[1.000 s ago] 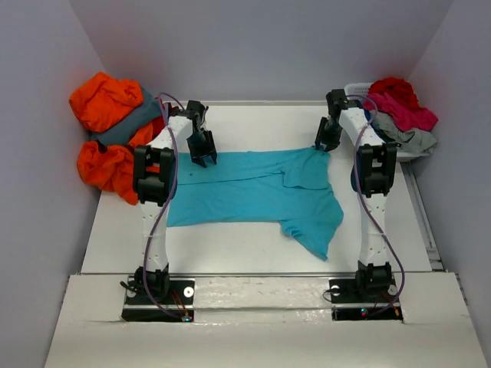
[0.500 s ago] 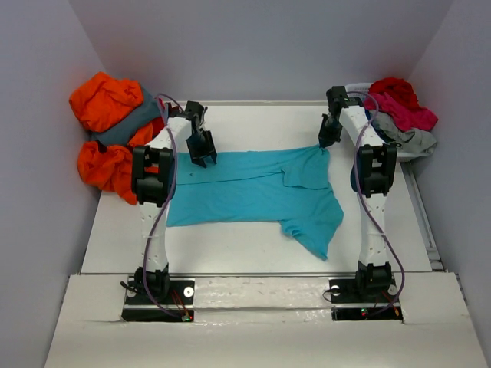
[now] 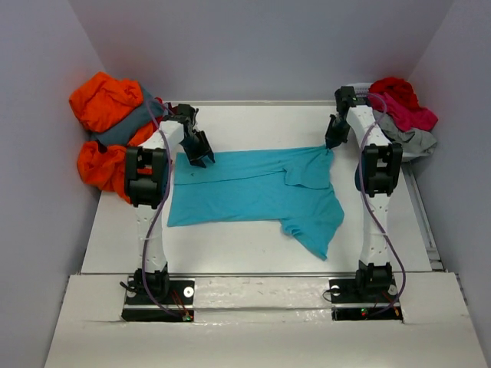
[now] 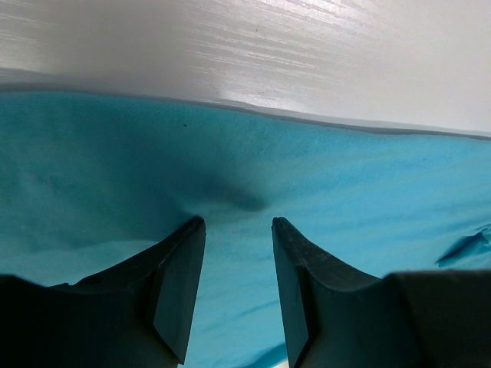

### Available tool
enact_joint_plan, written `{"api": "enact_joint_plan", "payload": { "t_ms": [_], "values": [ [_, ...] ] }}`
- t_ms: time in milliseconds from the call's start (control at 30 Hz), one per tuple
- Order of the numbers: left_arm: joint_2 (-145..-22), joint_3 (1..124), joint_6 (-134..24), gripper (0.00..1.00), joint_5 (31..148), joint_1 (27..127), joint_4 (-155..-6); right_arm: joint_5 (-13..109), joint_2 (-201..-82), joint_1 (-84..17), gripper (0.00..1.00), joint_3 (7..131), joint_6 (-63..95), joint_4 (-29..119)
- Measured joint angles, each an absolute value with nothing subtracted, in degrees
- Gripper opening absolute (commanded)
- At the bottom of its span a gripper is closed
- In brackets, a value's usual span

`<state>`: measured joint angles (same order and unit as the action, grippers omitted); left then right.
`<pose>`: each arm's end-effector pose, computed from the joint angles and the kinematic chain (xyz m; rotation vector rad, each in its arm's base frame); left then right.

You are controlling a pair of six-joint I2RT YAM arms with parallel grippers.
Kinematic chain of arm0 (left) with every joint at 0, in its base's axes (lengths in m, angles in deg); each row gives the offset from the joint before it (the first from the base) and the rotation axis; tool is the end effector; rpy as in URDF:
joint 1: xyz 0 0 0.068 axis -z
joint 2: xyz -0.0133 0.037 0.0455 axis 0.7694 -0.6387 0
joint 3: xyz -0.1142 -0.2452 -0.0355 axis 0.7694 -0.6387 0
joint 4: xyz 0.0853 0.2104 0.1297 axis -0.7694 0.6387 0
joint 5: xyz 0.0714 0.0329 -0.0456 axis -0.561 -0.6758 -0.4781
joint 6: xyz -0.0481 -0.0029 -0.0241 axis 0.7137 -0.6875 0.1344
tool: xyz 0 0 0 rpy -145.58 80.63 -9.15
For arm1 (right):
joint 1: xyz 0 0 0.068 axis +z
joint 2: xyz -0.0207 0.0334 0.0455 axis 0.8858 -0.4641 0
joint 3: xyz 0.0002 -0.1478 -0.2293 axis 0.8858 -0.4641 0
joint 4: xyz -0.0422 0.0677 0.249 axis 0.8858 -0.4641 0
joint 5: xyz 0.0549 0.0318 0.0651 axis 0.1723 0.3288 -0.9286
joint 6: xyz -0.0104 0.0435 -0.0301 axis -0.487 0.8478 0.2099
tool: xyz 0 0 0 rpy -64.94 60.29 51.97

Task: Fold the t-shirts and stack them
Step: Fold the flattened T-shirt at the center of the board.

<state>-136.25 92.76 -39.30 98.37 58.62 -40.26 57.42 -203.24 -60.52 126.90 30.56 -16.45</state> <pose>0.4703 -0.0794 0.1677 -0.3590 2.7311 -0.5845 0.5177 0.0154 0.1885 0.4868 2.7675 0.0504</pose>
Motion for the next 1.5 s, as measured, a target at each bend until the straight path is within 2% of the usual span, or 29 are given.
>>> {"api": "enact_joint_plan", "payload": {
  "t_ms": [533, 700, 867, 1500],
  "values": [
    [-136.25, 92.65, -38.10, 0.53, 99.90, 57.22, -40.24, 59.28, -202.30, -60.94, 0.21, 125.44, 30.95, -17.23],
    [-136.25, 92.63, -38.10, 0.53, 99.99, 57.16, -40.24, 60.46, -202.02, -61.70, 0.30, 124.93, 31.32, -17.82],
    [-136.25, 92.61, -38.10, 0.54, 100.12, 56.70, -40.15, 60.33, -201.52, -61.77, 0.34, 124.65, 31.34, -18.74],
    [-136.25, 92.85, -38.80, 0.53, 99.46, 55.60, -39.06, 60.79, -198.65, -62.47, 0.36, 123.53, 31.96, -20.34]
  ]
}}
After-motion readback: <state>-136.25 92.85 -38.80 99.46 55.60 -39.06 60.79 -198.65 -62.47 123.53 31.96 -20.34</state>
